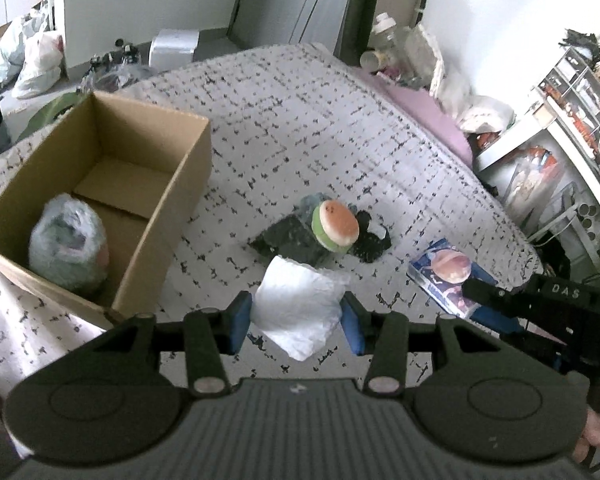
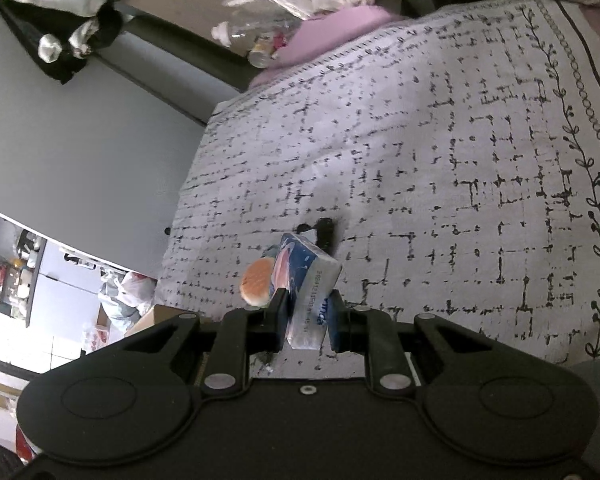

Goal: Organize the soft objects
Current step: 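Lift the white bag with the left gripper while the right carries the tissue pack toward the box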

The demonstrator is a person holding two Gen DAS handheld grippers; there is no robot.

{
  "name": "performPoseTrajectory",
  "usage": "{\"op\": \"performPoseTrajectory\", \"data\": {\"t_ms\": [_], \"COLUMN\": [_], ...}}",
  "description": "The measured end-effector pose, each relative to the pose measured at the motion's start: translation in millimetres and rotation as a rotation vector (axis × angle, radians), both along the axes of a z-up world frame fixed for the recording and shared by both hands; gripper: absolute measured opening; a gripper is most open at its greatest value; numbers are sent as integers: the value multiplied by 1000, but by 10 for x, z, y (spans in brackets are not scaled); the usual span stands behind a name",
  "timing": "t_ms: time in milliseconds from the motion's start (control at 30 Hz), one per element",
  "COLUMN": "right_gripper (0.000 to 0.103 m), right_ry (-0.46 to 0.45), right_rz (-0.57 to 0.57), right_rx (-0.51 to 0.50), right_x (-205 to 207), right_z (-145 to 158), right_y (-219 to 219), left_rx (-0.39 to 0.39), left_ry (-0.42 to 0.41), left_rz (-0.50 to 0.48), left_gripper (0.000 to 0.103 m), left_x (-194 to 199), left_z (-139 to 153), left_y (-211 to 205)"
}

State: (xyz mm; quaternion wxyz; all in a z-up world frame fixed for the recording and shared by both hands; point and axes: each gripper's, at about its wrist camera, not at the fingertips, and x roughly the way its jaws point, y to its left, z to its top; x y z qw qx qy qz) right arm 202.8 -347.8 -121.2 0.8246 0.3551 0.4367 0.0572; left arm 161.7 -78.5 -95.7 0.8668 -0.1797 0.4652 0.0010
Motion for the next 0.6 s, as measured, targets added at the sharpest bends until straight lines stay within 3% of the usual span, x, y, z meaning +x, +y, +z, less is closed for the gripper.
{"op": "performPoseTrajectory", "data": {"t_ms": [600], "right_gripper": [20], "right_ry": [-106], "right_rz": [49], "right_rx": [-97], "right_x": [-272], "right_z": [489], "right_y": [472], "left_rx": [-11], "left_ry": [-85], "left_rz": [10], "left_gripper": [47], "left_x": [-159], "left_z": [362], "left_y": [394]}}
